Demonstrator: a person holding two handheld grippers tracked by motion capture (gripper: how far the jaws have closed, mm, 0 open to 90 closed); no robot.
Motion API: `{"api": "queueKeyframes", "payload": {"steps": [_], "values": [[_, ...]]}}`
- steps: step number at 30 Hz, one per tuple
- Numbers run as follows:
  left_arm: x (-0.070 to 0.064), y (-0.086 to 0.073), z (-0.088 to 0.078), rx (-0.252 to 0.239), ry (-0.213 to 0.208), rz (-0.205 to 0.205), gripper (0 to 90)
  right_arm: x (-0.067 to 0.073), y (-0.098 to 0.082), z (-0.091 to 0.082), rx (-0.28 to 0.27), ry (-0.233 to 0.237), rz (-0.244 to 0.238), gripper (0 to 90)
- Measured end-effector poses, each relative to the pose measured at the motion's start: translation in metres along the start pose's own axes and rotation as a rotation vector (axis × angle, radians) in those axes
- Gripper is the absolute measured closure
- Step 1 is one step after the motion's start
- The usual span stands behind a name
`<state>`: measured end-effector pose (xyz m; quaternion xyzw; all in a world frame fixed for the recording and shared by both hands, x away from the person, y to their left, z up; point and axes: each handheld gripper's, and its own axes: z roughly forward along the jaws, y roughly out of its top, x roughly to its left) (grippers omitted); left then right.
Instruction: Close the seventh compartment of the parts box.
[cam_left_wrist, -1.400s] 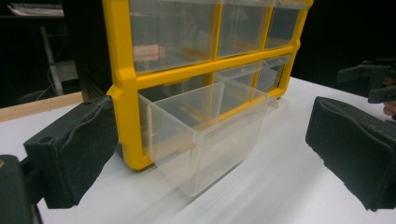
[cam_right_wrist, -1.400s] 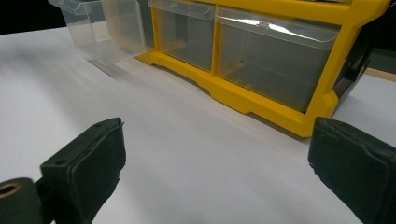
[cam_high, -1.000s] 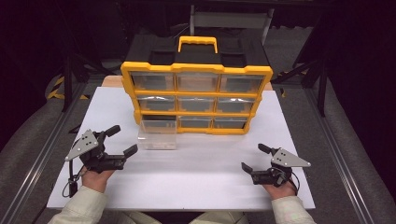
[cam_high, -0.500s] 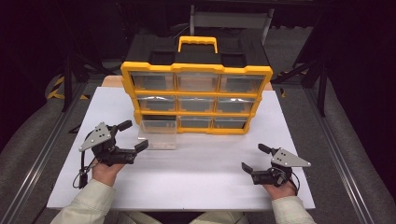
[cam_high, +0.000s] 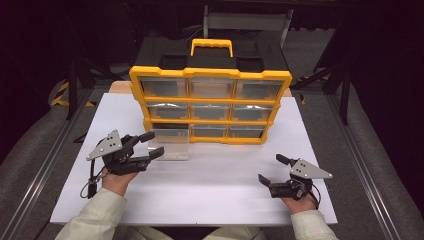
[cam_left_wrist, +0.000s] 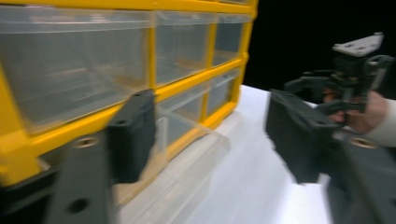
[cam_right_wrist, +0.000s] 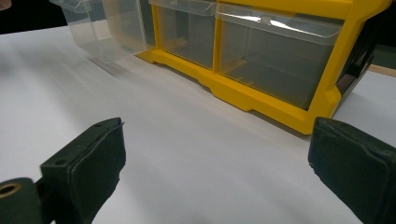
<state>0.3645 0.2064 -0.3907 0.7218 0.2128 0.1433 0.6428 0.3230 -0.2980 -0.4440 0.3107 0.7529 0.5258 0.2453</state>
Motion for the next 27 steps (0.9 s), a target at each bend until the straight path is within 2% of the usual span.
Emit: {"api": "queueKeyframes", "payload": {"steps": [3, 6, 9, 11, 14, 16, 17, 18, 19, 20, 22, 27], "values": [[0.0, 0.002, 0.002, 0.008, -0.03, 0.017, 51.7, 0.0, 0.0, 0.0, 0.001, 0.001, 0.0, 4.7], [0.001, 0.004, 0.003, 0.028, -0.058, 0.018, 70.0, 0.0, 0.0, 0.0, 0.001, 0.001, 0.002, 4.7], [0.002, 0.005, 0.003, 0.032, -0.081, 0.014, 82.3, 0.0, 0.0, 0.0, 0.001, 0.002, 0.002, 4.7], [0.003, 0.007, 0.003, 0.04, -0.113, 0.02, 89.2, 0.0, 0.0, 0.0, 0.002, 0.002, 0.003, 4.7], [0.004, 0.011, 0.005, 0.057, -0.151, 0.026, 89.5, 0.0, 0.0, 0.0, 0.002, 0.002, 0.003, 4.7], [0.004, 0.012, 0.005, 0.064, -0.158, 0.027, 89.5, 0.0, 0.0, 0.0, 0.002, 0.004, 0.004, 4.7], [0.005, 0.014, 0.006, 0.087, -0.166, 0.023, 89.5, 0.0, 0.0, 0.0, 0.003, 0.003, 0.003, 4.7], [0.005, 0.014, 0.006, 0.087, -0.166, 0.023, 89.4, 0.0, 0.0, 0.0, 0.002, 0.003, 0.003, 4.7], [0.007, 0.016, 0.007, 0.118, -0.18, 0.019, 89.4, 0.0, 0.0, 0.0, 0.003, 0.003, 0.003, 4.7], [0.007, 0.016, 0.007, 0.118, -0.18, 0.019, 89.5, 0.0, 0.0, 0.0, 0.003, 0.003, 0.003, 4.7], [0.009, 0.017, 0.009, 0.163, -0.184, 0.026, 89.5, 0.0, 0.0, 0.0, 0.003, 0.003, 0.003, 4.7], [0.011, 0.015, 0.014, 0.229, -0.175, 0.033, 89.5, 0.0, 0.0, 0.0, 0.003, 0.005, 0.004, 4.7]]}}
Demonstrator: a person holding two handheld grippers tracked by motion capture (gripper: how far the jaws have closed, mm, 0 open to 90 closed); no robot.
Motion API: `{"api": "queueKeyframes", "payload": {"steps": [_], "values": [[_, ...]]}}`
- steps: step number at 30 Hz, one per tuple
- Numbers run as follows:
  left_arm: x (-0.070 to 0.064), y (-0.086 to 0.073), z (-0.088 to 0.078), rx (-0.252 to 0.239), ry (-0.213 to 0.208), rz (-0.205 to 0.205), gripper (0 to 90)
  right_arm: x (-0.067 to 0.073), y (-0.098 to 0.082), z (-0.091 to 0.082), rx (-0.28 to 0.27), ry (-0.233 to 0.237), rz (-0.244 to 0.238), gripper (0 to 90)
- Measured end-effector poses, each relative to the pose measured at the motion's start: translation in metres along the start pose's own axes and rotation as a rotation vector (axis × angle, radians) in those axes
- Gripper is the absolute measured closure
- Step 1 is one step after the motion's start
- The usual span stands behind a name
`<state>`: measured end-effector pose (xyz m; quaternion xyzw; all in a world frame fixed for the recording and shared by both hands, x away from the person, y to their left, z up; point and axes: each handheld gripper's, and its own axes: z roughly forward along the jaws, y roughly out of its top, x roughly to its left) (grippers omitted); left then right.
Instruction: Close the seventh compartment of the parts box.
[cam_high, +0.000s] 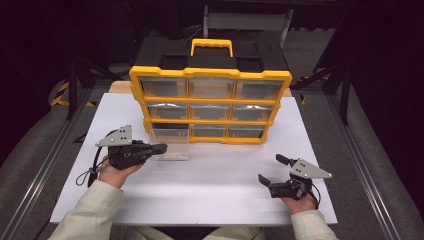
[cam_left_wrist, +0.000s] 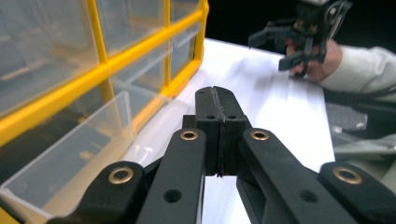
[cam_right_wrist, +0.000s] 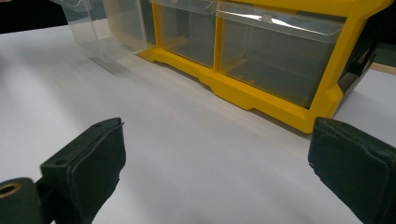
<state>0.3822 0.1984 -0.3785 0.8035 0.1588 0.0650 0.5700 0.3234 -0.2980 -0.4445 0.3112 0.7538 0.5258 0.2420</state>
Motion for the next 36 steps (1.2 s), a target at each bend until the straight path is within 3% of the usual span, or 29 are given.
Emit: {"api": "queueKeyframes", "payload": {"steps": [6, 36], "values": [[0.003, -0.006, 0.01, 0.1, -0.001, -0.014, 89.5, 0.0, 0.0, 0.0, 0.0, 0.0, -0.001, 4.7], [0.01, -0.028, 0.034, 0.305, 0.016, -0.034, 89.4, 0.0, 0.0, 0.0, 0.002, 0.01, 0.002, 4.7]]}}
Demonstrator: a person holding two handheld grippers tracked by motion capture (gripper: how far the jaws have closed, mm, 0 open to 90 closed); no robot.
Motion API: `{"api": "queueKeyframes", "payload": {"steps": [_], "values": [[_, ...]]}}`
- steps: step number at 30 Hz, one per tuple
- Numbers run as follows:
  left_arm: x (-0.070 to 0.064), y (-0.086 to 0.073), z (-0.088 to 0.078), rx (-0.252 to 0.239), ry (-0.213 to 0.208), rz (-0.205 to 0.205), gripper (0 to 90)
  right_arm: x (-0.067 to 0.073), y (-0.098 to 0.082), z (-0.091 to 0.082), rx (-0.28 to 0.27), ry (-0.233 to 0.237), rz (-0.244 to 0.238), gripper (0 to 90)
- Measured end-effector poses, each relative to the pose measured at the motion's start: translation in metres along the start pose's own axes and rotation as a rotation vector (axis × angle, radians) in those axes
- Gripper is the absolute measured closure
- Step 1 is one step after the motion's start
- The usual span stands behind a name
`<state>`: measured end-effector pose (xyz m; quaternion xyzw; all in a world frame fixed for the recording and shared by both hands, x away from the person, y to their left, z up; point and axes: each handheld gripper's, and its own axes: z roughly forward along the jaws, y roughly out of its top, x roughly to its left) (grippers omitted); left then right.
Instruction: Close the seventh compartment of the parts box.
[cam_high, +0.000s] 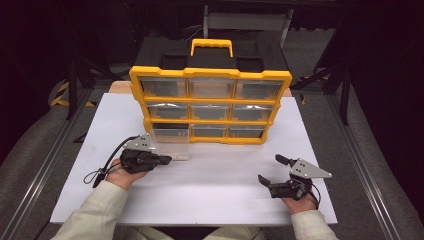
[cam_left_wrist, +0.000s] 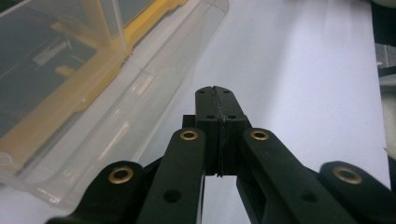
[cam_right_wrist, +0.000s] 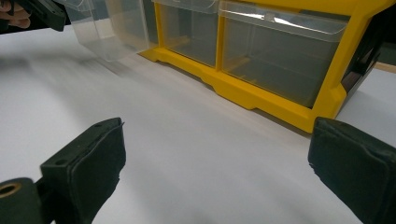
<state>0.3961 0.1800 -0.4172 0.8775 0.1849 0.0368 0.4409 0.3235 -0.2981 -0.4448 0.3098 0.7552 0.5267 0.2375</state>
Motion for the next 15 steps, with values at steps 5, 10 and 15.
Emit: {"api": "queueKeyframes", "payload": {"steps": [5, 10, 15], "values": [[0.0009, -0.0011, 0.0027, 0.016, 0.011, -0.007, 89.4, -0.0001, 0.0, 0.0002, 0.003, 0.001, -0.001, 4.7], [0.0028, -0.0012, 0.0024, 0.011, 0.033, -0.014, 89.5, 0.0, -0.0002, 0.0006, 0.003, 0.001, 0.0, 4.7], [0.0053, -0.0015, 0.0023, 0.005, 0.056, -0.017, 89.5, 0.0001, -0.0002, 0.0009, 0.005, 0.001, -0.001, 4.7]]}}
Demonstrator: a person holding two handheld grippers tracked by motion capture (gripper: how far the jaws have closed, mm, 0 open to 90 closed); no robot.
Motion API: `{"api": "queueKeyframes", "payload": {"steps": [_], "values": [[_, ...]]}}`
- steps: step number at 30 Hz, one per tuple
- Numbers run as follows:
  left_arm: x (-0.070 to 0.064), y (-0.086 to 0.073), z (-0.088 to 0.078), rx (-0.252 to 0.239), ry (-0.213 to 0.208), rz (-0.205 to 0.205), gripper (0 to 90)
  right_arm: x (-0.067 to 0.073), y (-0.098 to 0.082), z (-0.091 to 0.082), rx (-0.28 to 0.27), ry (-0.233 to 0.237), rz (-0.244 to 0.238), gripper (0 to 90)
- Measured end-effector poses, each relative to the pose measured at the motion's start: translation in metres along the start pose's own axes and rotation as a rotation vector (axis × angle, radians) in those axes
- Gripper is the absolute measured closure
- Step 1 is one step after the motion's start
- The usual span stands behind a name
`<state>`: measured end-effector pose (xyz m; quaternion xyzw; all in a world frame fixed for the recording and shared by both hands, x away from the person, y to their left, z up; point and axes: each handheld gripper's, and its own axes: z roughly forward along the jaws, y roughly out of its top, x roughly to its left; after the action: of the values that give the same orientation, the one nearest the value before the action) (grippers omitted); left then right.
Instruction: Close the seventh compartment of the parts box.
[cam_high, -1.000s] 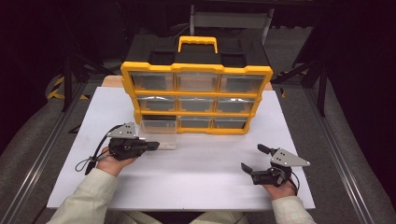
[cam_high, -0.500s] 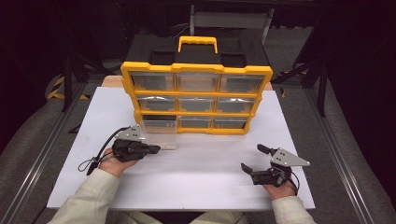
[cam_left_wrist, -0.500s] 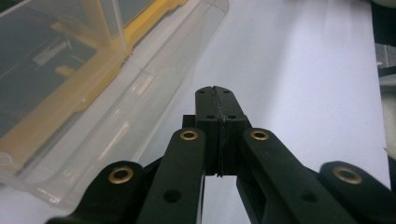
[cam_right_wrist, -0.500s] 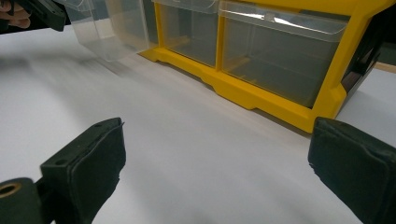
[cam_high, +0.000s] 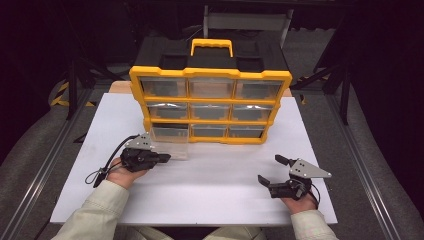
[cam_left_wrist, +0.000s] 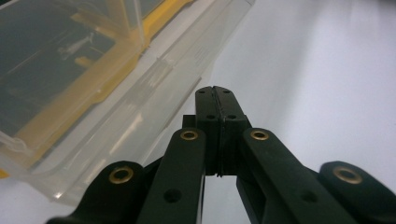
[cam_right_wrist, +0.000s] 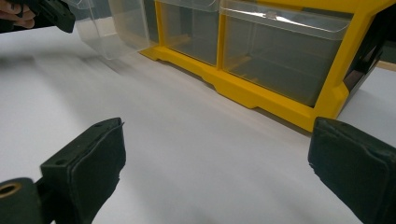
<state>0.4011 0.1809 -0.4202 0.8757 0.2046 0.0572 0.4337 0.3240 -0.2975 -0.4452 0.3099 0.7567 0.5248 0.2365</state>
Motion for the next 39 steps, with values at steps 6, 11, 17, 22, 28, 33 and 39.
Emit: {"api": "queueKeyframes", "payload": {"steps": [6, 11, 17, 22, 28, 33, 39], "values": [[0.002, 0.001, 0.002, -0.016, 0.033, -0.006, 89.6, 0.0, 0.0, 0.001, 0.005, 0.003, 0.002, 4.7], [0.004, 0.002, 0.003, -0.025, 0.048, -0.012, 89.6, 0.0, 0.0, 0.001, 0.006, 0.006, 0.004, 4.7], [0.007, 0.004, 0.005, -0.037, 0.068, -0.019, 89.5, 0.0, -0.001, 0.001, 0.008, 0.006, 0.007, 4.7], [0.011, 0.006, 0.009, -0.056, 0.093, -0.031, 89.5, 0.0, -0.001, 0.001, 0.01, 0.007, 0.009, 4.8], [0.015, 0.007, 0.011, -0.068, 0.102, -0.045, 89.5, -0.001, -0.001, 0.001, 0.013, 0.009, 0.01, 4.9], [0.019, 0.008, 0.014, -0.083, 0.117, -0.058, 89.4, -0.001, -0.001, 0.001, 0.012, 0.014, 0.012, 4.9], [0.02, 0.007, 0.018, -0.106, 0.157, -0.068, 89.5, -0.001, -0.002, 0.001, 0.016, 0.014, 0.014, 5.0]]}}
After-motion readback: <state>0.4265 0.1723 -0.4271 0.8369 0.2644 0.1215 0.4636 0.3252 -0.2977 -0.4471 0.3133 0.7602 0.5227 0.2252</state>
